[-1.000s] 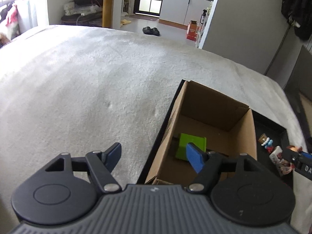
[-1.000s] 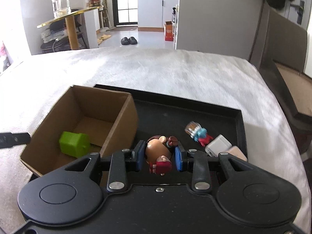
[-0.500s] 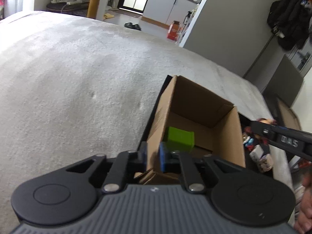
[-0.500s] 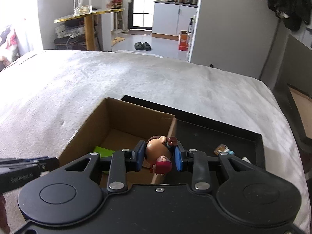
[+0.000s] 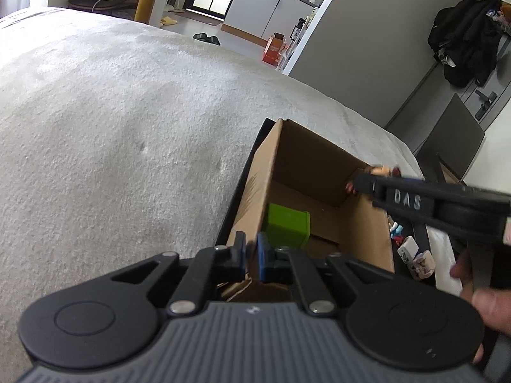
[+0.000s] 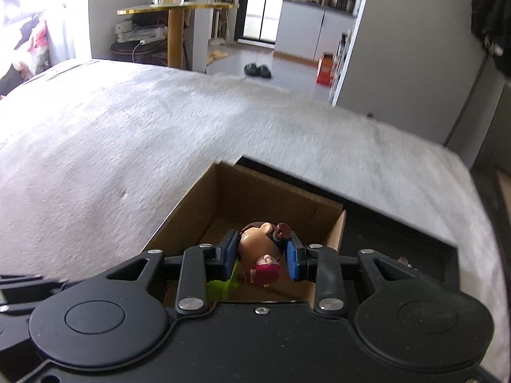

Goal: Organize rigid objects
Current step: 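Grasp the brown-haired doll with the right gripper and drop it into the box, then move the right gripper back over the tray to the pink-hooded doll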

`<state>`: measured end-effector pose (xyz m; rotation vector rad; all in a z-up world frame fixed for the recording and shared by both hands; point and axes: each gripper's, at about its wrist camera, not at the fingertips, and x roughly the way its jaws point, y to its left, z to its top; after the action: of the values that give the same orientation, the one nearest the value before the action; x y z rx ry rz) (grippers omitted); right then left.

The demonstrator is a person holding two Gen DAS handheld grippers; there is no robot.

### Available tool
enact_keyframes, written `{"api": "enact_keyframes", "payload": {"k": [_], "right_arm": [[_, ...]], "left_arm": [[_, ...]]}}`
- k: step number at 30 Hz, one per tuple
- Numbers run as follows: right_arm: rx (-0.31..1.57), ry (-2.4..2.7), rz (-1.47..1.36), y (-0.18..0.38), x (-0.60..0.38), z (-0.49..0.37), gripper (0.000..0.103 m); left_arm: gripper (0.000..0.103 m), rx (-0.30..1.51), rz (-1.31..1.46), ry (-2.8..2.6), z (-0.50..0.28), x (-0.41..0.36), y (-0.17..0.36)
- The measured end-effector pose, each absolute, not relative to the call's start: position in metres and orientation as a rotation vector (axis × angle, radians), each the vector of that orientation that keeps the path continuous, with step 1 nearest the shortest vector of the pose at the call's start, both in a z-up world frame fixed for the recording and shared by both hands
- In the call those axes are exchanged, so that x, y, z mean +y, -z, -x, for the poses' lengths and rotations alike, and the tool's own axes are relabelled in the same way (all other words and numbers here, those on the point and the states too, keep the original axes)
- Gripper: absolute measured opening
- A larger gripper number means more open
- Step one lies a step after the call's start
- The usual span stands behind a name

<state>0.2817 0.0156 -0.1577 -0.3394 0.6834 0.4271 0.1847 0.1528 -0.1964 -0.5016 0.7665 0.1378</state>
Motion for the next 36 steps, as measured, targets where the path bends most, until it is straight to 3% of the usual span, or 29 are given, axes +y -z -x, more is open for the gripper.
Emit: {"api": "enact_keyframes", "payload": {"k": [5,36], "right_arm": [[0.632,-0.407,0.371,0.149,0.019,-0.288,0.038],[0.731,-0.261,0.220,0.135,-0.116,-0.248,0.050]], "left_arm": [[0.006,0.772,0.506,-0.137,-0.185,0.153,0.195],[0.007,0.852,0.427,-0.157,-0.195,0.145,0.186]]}}
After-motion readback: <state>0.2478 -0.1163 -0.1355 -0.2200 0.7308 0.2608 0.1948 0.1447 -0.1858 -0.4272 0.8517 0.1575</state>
